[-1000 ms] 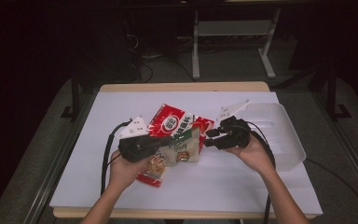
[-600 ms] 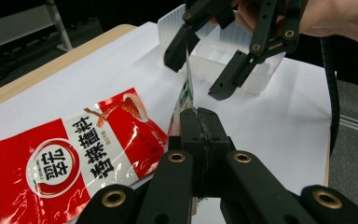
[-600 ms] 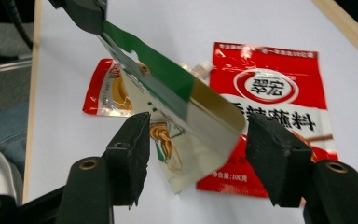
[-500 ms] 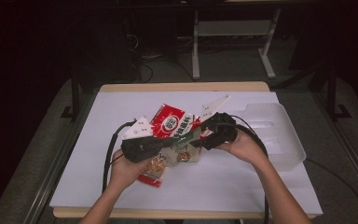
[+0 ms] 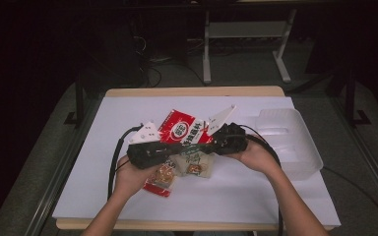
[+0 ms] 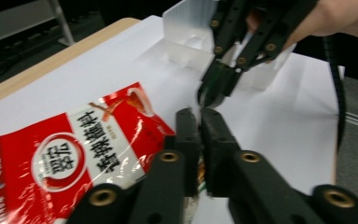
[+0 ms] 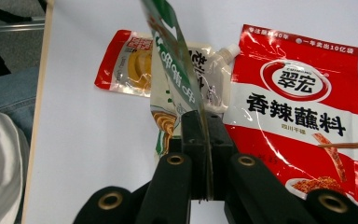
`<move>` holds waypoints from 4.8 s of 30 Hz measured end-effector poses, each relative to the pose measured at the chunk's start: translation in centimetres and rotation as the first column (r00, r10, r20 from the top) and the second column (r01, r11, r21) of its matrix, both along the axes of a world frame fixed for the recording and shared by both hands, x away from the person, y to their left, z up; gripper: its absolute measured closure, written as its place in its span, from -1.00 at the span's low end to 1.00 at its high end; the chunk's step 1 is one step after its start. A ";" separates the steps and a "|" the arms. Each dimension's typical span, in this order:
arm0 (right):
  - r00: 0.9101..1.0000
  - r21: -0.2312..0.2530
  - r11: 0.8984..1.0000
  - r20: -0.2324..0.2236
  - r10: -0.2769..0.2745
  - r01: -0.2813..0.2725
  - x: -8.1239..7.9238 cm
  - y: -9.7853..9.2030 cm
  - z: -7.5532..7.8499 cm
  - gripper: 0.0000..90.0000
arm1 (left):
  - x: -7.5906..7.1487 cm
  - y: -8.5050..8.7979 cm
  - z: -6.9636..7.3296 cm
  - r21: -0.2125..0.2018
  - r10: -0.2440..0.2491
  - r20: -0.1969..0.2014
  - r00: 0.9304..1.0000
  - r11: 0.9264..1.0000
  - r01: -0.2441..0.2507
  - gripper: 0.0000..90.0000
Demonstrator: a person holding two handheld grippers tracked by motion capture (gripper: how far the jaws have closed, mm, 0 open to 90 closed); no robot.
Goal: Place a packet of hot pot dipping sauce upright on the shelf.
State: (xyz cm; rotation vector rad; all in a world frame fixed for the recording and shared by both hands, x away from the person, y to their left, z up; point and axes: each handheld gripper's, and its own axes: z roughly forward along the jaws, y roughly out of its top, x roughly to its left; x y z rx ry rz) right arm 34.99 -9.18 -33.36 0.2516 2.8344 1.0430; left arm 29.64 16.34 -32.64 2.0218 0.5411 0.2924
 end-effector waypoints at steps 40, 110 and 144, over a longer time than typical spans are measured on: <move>0.998 0.021 0.998 -0.040 -0.054 0.054 2.1 -8.5 6.3 1.00 | -0.7 6.0 -5.0 0.006 0.100 -0.050 0.994 0.995 -0.100 0.03; 0.894 -0.068 0.898 -0.080 -0.440 0.435 12.5 -23.3 4.0 0.99 | -0.6 9.4 -8.4 0.016 0.189 -0.148 0.971 0.982 -0.189 -0.12; 0.855 0.006 0.856 -0.048 -0.516 0.517 9.7 -24.2 5.4 0.37 | -0.5 8.6 -8.6 0.028 0.160 -0.163 0.973 0.987 -0.158 -0.19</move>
